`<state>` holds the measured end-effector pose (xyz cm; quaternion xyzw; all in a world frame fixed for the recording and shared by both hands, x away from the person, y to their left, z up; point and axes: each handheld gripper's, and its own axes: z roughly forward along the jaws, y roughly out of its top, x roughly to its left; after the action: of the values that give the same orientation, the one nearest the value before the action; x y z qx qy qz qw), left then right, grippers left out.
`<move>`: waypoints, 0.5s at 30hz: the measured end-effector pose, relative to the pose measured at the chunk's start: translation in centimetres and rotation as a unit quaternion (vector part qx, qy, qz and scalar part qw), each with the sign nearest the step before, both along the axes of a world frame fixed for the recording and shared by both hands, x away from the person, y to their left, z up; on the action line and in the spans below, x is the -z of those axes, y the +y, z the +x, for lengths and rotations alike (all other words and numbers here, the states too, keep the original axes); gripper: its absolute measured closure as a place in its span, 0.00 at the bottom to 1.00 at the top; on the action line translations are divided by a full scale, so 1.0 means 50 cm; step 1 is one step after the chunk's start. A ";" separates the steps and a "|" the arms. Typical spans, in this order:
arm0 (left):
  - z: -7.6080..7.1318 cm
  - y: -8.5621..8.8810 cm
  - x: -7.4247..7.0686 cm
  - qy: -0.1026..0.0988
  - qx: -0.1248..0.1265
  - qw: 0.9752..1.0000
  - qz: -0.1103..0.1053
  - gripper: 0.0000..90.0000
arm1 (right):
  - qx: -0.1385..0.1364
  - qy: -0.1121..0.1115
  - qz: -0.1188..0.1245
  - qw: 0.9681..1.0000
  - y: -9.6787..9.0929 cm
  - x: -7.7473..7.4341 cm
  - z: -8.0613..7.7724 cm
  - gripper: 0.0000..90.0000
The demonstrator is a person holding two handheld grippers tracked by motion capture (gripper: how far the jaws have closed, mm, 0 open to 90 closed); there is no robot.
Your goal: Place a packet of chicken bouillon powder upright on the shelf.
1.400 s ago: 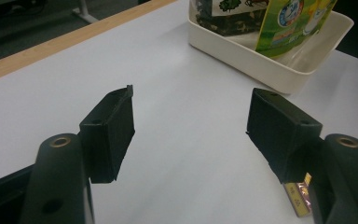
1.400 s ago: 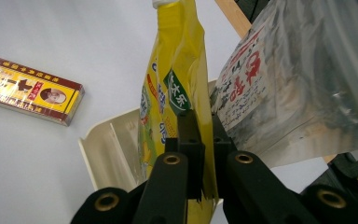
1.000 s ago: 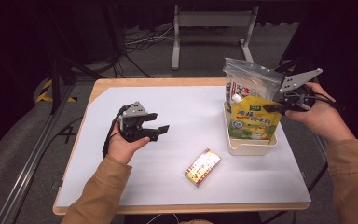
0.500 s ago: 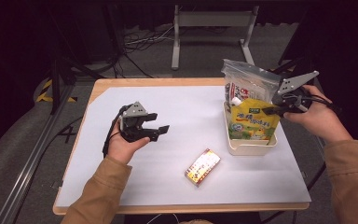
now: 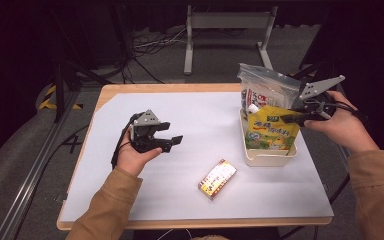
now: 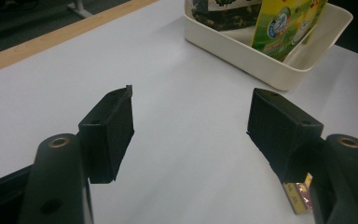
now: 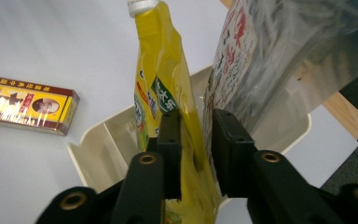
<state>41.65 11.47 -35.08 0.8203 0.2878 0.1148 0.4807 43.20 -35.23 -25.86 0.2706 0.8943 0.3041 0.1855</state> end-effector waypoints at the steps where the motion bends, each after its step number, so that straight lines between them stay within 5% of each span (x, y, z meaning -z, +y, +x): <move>1: 0.000 0.000 0.000 -0.001 0.001 1.000 0.001 0.36 | 0.001 -0.003 0.004 1.000 -0.001 -0.001 -0.001 0.74; 15: -0.004 -0.006 -0.001 0.002 0.006 1.000 -0.003 0.35 | 0.012 -0.027 0.033 0.999 -0.003 -0.037 -0.038 0.62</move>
<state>41.44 11.19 -35.01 0.8211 0.2837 0.1096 0.4831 41.28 -35.40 -23.98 0.2785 0.8751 0.3390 0.2043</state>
